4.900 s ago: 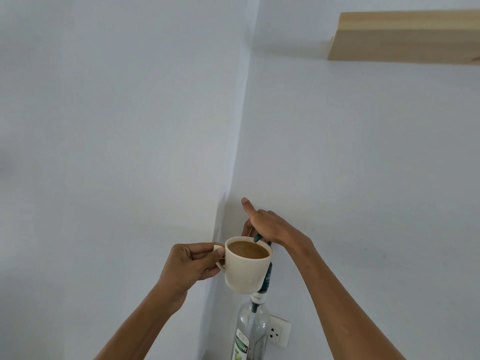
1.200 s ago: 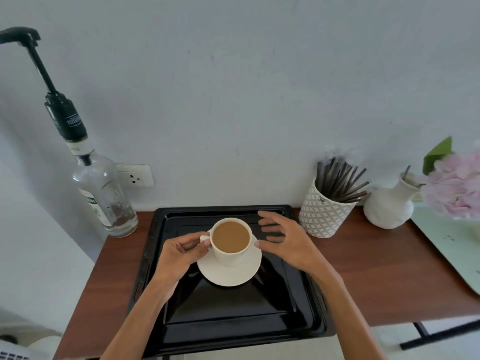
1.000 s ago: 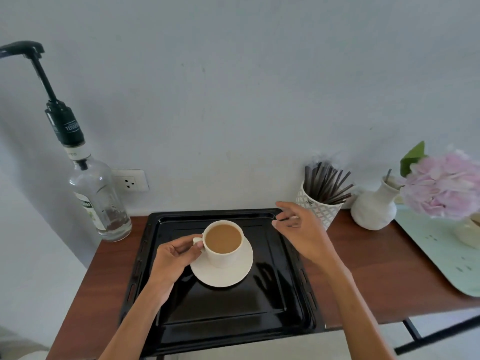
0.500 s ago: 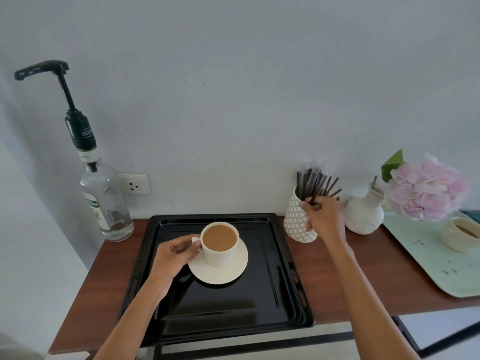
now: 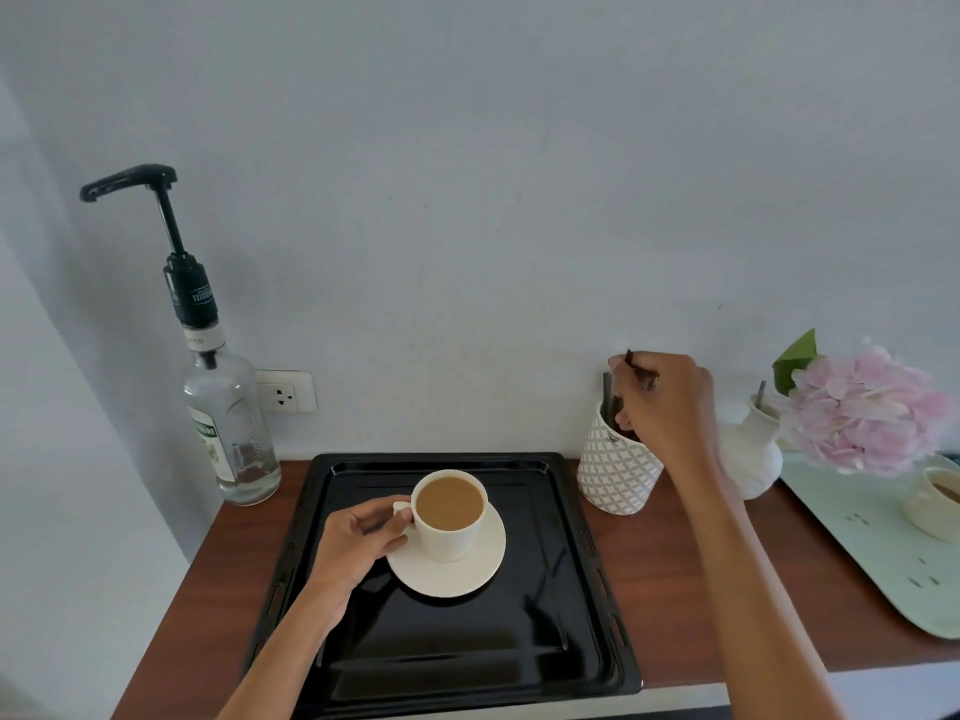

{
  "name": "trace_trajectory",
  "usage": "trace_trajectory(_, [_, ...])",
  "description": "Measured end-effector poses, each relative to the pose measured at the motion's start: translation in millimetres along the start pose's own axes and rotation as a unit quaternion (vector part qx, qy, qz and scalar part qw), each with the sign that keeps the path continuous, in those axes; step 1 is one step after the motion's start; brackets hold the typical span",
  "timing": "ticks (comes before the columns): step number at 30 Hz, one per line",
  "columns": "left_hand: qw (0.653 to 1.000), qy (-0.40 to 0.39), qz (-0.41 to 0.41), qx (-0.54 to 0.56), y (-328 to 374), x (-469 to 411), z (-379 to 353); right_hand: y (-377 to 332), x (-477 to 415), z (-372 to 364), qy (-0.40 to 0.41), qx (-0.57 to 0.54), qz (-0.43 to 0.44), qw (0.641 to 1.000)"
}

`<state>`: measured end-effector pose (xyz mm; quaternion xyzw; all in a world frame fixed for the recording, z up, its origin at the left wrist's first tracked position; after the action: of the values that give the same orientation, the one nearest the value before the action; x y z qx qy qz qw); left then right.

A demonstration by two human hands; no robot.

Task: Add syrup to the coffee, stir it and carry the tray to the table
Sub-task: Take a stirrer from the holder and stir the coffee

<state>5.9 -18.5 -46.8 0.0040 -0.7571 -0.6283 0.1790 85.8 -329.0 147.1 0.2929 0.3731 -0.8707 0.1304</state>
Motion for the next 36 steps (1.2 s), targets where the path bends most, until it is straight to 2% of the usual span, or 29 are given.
trace_trajectory(5, [1.0,-0.003,-0.004,-0.002,2.0,1.8,1.3,-24.9,7.0,-3.4,-0.007,-0.084,-0.012,0.996])
trace_trajectory(9, [1.0,-0.004,-0.003,0.0,0.9,4.1,1.5,-34.5,30.4,-32.7,-0.086,-0.197,-0.07,0.974])
trace_trajectory(12, [1.0,-0.001,0.001,-0.003,1.1,5.0,0.5,-41.0,48.3,-56.1,-0.144,-0.227,-0.086,0.959])
trace_trajectory(16, [1.0,0.001,0.003,-0.006,2.6,4.7,1.9,-49.2,60.8,-81.1,-0.196,-0.186,-0.057,0.961])
trace_trajectory(22, [1.0,-0.004,0.008,-0.007,3.1,5.3,1.7,-46.7,68.1,-94.4,-0.225,-0.094,-0.012,0.97])
trace_trajectory(29, [1.0,-0.003,0.016,0.009,2.1,4.6,0.4,-53.9,73.6,-113.9,-0.262,-0.129,-0.019,0.956])
trace_trajectory(33, [1.0,-0.008,0.019,0.009,2.9,5.4,1.0,-61.2,67.8,-128.3,-0.255,-0.165,-0.026,0.952])
trace_trajectory(36, [1.0,-0.009,0.017,0.014,4.3,5.8,1.0,-57.5,55.5,-128.9,-0.237,-0.117,-0.011,0.964])
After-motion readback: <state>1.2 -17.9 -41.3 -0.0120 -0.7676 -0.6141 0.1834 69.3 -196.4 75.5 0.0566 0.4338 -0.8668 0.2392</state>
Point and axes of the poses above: each hand's wrist, its own x-axis away from the middle knuckle, its own z-axis out of the back of the hand, y = z × x, the point moved 1 cm from there along -x, towards the middle knuckle, and after that the axes turned 7 degrees about z, right-handed, at the moved point
